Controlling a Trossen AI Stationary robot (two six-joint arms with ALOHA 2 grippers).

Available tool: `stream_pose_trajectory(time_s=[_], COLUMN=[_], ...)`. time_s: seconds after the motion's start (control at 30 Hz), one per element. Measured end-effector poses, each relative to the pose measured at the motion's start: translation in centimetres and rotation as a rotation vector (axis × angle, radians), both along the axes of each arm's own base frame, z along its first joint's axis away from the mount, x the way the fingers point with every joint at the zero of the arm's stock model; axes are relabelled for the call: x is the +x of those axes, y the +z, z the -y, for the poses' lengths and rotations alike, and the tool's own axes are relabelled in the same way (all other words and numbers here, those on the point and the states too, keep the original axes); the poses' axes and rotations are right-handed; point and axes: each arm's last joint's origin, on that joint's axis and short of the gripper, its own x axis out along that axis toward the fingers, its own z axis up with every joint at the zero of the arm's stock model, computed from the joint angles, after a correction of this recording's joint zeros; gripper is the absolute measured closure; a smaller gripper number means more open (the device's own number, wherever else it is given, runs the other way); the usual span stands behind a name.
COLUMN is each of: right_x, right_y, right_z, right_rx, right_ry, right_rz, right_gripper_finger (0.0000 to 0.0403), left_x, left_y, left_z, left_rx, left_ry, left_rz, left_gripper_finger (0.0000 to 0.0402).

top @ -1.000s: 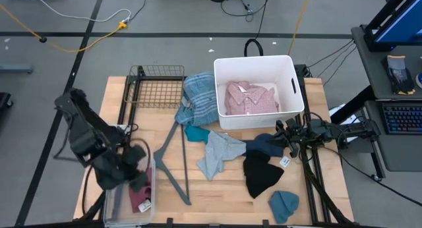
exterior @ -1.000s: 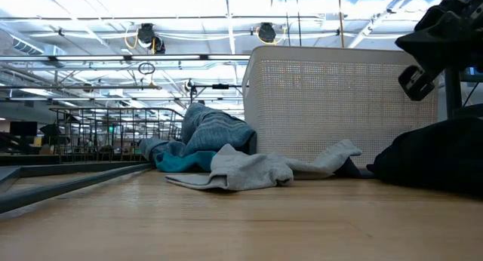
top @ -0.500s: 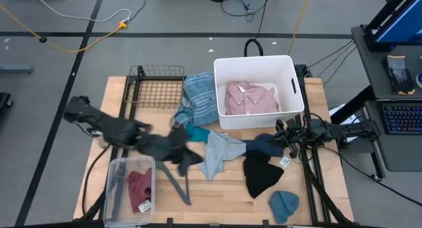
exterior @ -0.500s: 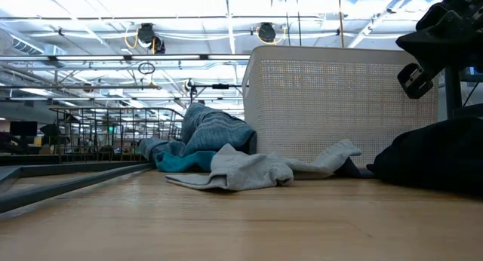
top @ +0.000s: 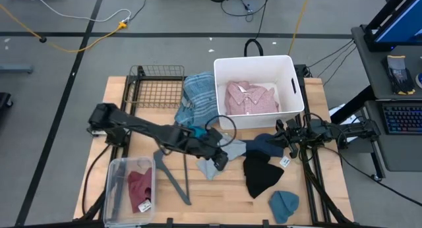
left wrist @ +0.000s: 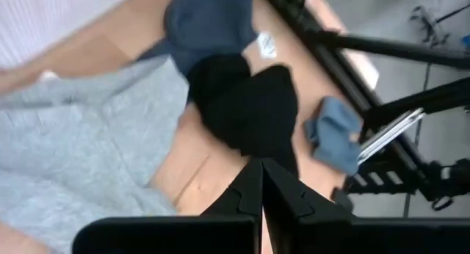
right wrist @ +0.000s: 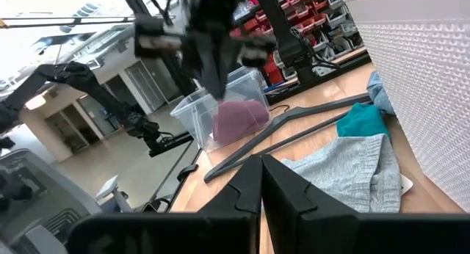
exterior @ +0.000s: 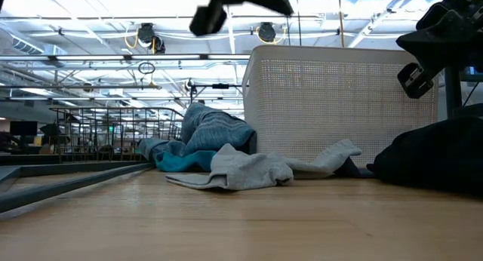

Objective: Pick & Place Cloths
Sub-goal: Put the gray boxers into the transparent bin

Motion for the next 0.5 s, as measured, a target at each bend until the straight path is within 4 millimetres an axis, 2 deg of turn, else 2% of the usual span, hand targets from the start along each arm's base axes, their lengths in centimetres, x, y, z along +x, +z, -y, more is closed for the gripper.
stream_pose_trajectory(time_s=[0.27, 0.5], right_x=[0.0, -0.1], right_y=[0.0, 0.0], right_z=[-0.1, -0.2], right_rx=[-0.001, 0.001], right_ry=[0.037, 0.078], right_rz=[0.001, 0.001], right_gripper_finger=[0.0399, 0.0399], left_x=[1.9, 2.5], left_y=[-3.8, -4.2], left_z=[-1.3, -2.3], left_rx=[-0.093, -0.101], left_ry=[0.029, 0.031], left_rz=[-0.104, -0.096], left_gripper_finger=[0.0382, 0.0389])
